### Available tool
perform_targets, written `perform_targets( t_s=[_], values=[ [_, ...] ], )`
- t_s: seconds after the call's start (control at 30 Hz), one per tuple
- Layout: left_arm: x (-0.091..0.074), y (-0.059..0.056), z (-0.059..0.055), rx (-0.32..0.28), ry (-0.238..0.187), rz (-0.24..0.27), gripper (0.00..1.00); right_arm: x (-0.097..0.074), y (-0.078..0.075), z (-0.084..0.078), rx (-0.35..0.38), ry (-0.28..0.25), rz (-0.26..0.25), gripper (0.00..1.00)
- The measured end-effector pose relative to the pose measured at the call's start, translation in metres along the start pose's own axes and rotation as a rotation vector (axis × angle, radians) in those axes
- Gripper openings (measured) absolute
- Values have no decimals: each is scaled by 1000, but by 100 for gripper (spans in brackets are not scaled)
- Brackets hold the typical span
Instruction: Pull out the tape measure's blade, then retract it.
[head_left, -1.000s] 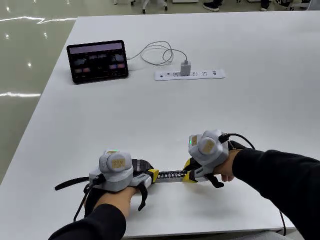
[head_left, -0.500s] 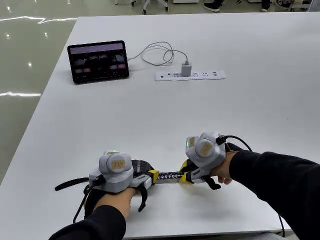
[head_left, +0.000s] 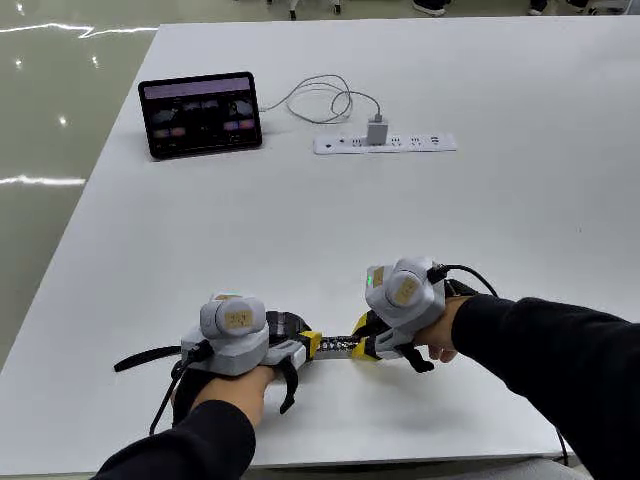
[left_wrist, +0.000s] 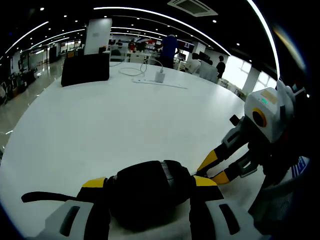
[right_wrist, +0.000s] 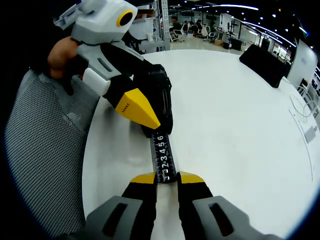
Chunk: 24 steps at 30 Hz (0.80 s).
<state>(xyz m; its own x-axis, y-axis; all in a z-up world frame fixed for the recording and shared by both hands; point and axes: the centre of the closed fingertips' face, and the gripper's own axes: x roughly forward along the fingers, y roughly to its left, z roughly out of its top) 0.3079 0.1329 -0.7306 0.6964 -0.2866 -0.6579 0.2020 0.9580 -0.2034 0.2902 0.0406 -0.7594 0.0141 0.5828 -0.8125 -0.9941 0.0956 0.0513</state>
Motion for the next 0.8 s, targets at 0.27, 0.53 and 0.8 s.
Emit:
perform_targets(
  t_s=[0.27,0.53,0.8],
  values=[
    [-1,0,0,-3,0,-1,60,2,1,2,-14,-3,3,11],
    [0,0,0,-6,-1,-1,60,5,1,5,1,-19,2,11],
    [-1,0,0,-9,-3,-2,60,7,1,9,4,-25,1,11]
  ],
)
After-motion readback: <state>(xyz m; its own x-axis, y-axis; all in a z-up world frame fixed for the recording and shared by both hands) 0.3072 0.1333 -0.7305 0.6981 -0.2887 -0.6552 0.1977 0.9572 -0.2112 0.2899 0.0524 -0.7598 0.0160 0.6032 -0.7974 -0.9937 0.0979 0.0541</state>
